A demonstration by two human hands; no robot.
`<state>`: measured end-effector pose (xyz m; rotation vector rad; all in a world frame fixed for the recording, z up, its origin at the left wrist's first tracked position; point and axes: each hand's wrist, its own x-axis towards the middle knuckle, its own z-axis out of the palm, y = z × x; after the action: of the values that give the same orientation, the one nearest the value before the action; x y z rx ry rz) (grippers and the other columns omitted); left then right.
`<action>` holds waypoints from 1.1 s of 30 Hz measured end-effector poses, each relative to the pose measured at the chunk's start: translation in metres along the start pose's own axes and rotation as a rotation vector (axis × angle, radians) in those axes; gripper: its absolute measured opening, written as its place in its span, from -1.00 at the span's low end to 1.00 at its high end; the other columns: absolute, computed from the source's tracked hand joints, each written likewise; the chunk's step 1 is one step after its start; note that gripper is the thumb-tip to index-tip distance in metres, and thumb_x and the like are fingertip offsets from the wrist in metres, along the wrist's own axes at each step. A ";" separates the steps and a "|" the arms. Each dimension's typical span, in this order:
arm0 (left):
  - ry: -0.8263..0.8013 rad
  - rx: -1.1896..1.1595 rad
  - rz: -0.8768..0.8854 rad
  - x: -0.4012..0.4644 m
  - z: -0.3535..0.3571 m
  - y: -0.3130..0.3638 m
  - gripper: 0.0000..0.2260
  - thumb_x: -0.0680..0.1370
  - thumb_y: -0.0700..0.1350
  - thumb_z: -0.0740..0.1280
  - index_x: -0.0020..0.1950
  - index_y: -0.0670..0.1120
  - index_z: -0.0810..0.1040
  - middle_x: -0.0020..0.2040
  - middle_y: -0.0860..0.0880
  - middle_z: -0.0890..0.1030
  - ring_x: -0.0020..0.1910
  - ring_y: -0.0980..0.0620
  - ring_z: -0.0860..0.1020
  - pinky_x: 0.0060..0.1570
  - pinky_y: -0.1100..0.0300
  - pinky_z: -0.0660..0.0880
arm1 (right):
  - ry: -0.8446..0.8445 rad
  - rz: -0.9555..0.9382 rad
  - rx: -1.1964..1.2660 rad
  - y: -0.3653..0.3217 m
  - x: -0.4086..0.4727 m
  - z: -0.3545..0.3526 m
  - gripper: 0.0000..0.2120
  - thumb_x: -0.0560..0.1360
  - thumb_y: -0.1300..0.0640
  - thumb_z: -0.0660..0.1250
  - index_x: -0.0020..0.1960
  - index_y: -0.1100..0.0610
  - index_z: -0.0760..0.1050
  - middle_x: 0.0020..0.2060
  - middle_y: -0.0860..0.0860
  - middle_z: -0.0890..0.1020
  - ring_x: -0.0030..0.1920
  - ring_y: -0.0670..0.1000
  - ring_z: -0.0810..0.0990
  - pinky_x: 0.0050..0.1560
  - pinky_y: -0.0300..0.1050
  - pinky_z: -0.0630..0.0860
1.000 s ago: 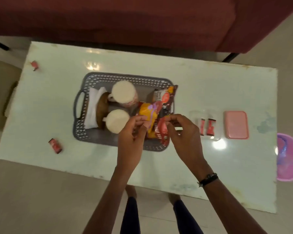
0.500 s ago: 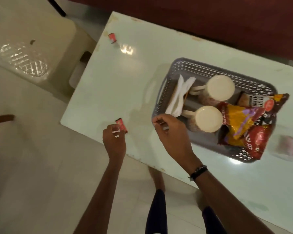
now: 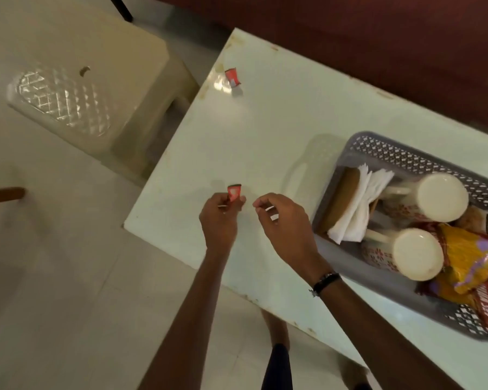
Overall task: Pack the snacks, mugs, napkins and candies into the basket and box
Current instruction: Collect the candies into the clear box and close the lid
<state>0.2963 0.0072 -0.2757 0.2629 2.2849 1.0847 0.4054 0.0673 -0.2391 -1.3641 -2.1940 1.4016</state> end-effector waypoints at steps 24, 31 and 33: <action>-0.126 -0.088 -0.140 0.102 -0.005 0.034 -0.78 0.41 -0.07 0.47 -0.10 -0.18 0.54 -0.21 -0.07 0.58 -0.43 0.31 0.56 -0.46 0.57 0.33 | 0.140 -0.408 -0.656 -0.008 0.198 0.052 -0.61 0.44 0.44 0.21 0.25 0.27 0.41 0.24 0.17 0.49 0.21 0.18 0.46 -0.08 -0.10 0.60; -0.177 -0.195 -0.182 0.089 -0.013 0.041 -0.78 0.47 -0.11 0.41 0.04 -0.18 0.58 -0.18 0.03 0.61 -0.22 0.15 0.60 -0.15 0.35 0.44 | 0.102 -0.207 -0.215 0.007 0.104 0.031 -0.82 0.46 0.37 0.25 -0.04 0.18 0.56 -0.08 0.06 0.63 -0.08 0.06 0.57 -0.06 -0.10 0.55; -0.187 -0.187 -0.171 0.072 -0.013 0.044 -0.82 0.49 -0.11 0.38 0.03 -0.16 0.58 -0.17 0.02 0.61 -0.20 0.13 0.59 -0.10 0.26 0.43 | 0.124 -0.097 -0.017 0.000 0.083 0.014 -0.90 0.50 0.26 0.29 -0.01 0.13 0.53 -0.12 -0.03 0.64 -0.11 -0.09 0.59 -0.05 -0.27 0.55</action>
<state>0.2278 0.0571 -0.2664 0.0874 1.9870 1.1263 0.3506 0.1235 -0.2703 -1.2943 -2.1657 1.2339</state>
